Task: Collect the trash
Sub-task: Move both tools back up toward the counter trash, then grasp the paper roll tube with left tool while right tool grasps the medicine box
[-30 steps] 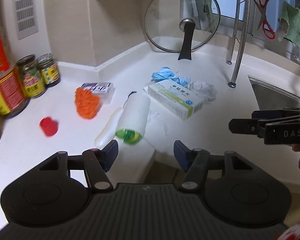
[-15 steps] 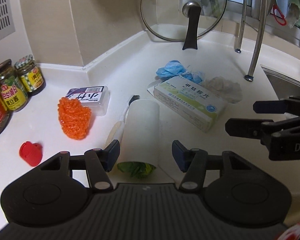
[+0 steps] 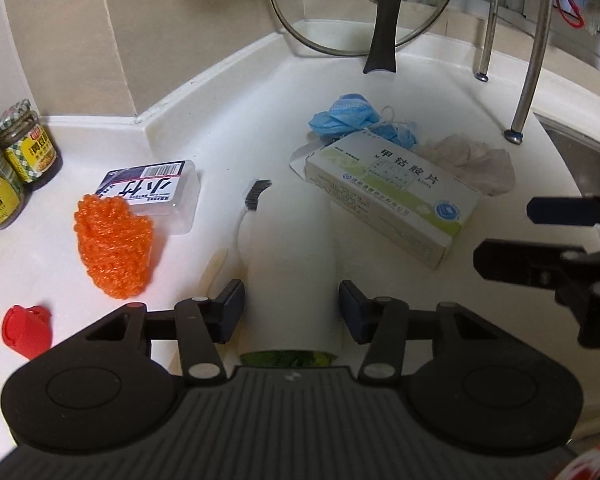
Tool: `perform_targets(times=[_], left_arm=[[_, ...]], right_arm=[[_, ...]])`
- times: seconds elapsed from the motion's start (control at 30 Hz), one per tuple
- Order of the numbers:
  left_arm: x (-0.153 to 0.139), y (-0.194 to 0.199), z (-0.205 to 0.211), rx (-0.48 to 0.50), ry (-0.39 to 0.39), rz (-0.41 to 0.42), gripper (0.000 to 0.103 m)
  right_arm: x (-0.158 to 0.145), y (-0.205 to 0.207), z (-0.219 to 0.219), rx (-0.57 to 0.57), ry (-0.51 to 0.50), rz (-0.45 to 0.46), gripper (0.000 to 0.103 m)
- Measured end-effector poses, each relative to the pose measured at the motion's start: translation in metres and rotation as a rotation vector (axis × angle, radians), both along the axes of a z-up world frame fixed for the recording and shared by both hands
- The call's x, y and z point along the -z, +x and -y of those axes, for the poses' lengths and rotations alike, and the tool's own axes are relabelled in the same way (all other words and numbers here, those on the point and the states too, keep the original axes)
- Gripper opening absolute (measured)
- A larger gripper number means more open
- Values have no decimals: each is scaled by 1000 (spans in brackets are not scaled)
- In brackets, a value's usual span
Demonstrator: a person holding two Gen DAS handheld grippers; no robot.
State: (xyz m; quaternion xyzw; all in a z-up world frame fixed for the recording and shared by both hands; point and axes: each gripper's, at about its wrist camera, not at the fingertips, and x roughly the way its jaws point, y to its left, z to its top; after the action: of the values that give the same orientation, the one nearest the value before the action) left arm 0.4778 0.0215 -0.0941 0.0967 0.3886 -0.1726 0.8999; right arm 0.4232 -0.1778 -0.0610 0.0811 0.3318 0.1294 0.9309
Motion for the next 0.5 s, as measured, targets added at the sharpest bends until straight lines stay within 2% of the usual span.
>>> perform_targets(times=[0.2,0.5], left_arm=[[-1,9,-1,8,-19,-11,46],[-13,7,-5,12,-43,44,45]], right_arm=[[3,8,-3,2,-7,-2,84],[7,22,-10,-6,-46,10,84]])
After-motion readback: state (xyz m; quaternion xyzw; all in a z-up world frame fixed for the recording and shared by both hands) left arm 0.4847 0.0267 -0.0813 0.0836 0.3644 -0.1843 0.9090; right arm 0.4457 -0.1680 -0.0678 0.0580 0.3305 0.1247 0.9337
